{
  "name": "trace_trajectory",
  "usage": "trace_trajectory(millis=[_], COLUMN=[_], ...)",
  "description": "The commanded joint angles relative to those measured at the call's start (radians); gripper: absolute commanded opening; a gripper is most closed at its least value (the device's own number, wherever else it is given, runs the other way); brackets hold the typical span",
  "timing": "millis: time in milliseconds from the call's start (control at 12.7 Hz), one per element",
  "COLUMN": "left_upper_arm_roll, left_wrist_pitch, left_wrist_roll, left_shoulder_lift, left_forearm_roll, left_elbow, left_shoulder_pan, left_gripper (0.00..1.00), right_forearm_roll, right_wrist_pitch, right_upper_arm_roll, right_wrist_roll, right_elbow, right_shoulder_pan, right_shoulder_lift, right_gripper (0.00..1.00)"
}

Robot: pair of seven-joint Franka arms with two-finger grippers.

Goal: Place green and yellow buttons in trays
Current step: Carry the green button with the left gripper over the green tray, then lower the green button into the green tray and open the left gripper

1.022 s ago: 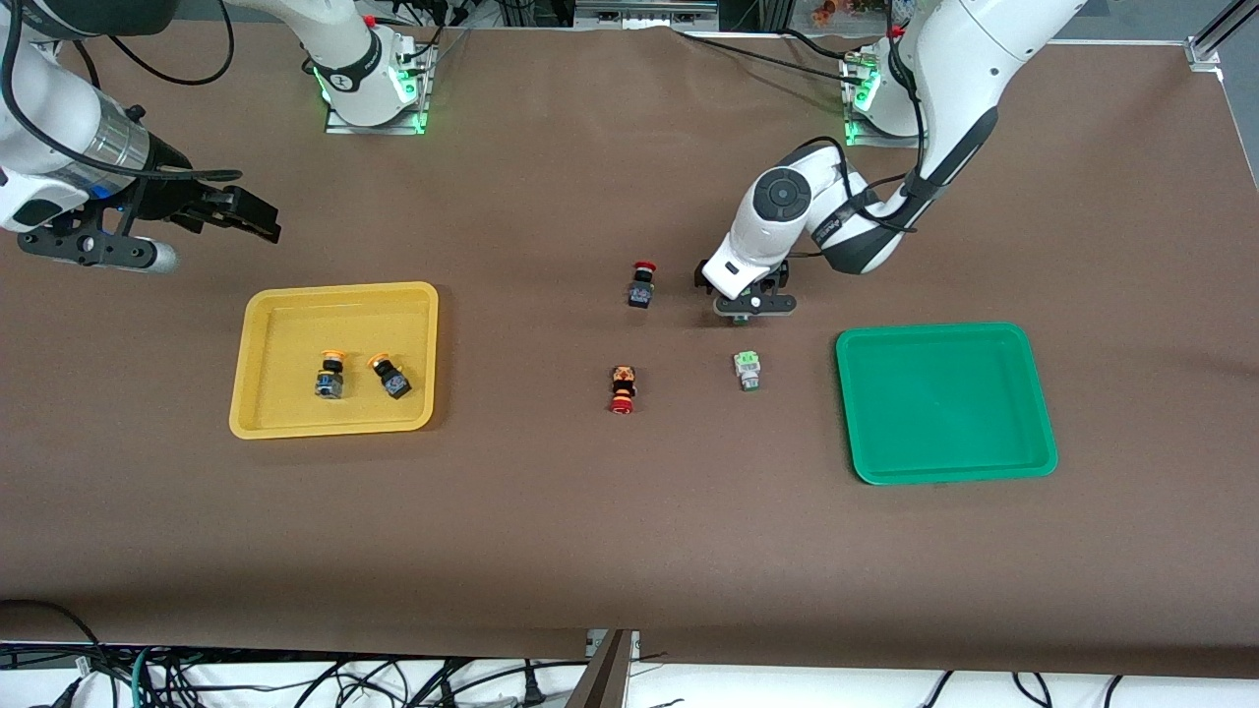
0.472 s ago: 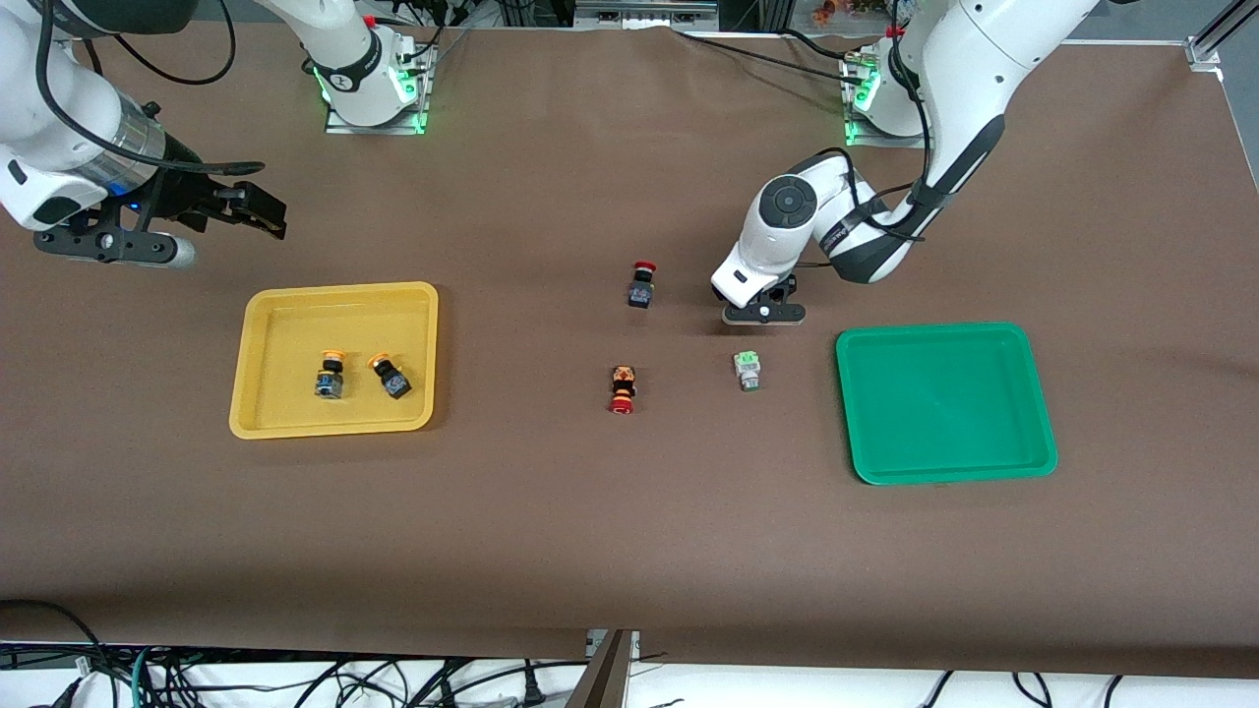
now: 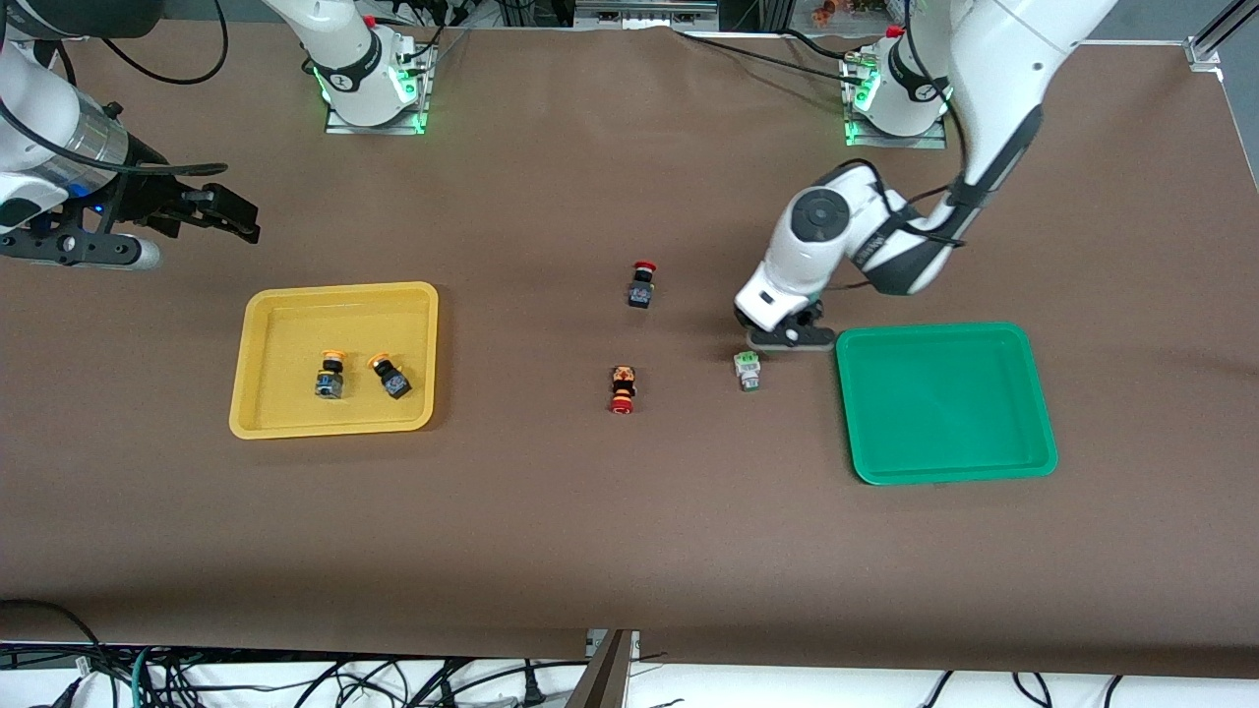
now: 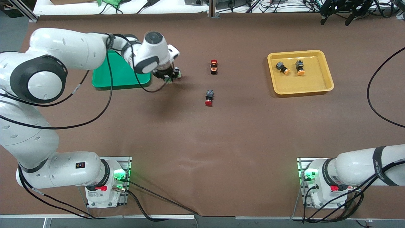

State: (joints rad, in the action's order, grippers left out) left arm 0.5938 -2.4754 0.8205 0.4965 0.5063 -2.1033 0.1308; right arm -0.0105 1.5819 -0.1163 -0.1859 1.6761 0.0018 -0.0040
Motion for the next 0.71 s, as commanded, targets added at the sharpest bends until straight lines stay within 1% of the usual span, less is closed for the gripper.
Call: trace_trajectory(millis=[0,157,315,472,629], left_upper_arm_roll=[-0.081,-0.152,-0.260,-0.340,-0.380], left_wrist_pitch=[0.071,0.136,0.142,0.128,0.118], left_wrist_roll=[-0.241,-0.428,-0.583,-0.680,-0.731], left_shoulder_lift=[-0.038,-0.050,-0.052,-0.046,-0.033], left_forearm_roll=[-0.077,-0.144,-0.215,-0.262,-0.281], left_elbow=[0.051,0.095,0.100,0.095,0.086], left_shoulder_pan=[0.050,0.085,0.092,0.110,0.124], left_gripper=[0.00,0.00,0.00,0.00,0.00], right_forearm_roll=[0.010,0.006,0.014,0.012,0.012], right_wrist_pitch=[-0.003,0.000,-0.013,-0.010,0.000], right_upper_arm_roll=[-0.022,-0.020,-0.020,-0.017,-0.017], right_wrist_roll=[-0.001,0.012,0.010,0.006,-0.001], right_elbow=[-0.047,-0.070,-0.094,-0.102,-0.113], right_shoulder_pan=[-0.025,-0.026,-0.025,-0.029,-0.026], right_shoulder_lift=[0.015,0.022,0.027,0.048,0.058], right_gripper=[0.99,0.99,0.99,0.99,0.99])
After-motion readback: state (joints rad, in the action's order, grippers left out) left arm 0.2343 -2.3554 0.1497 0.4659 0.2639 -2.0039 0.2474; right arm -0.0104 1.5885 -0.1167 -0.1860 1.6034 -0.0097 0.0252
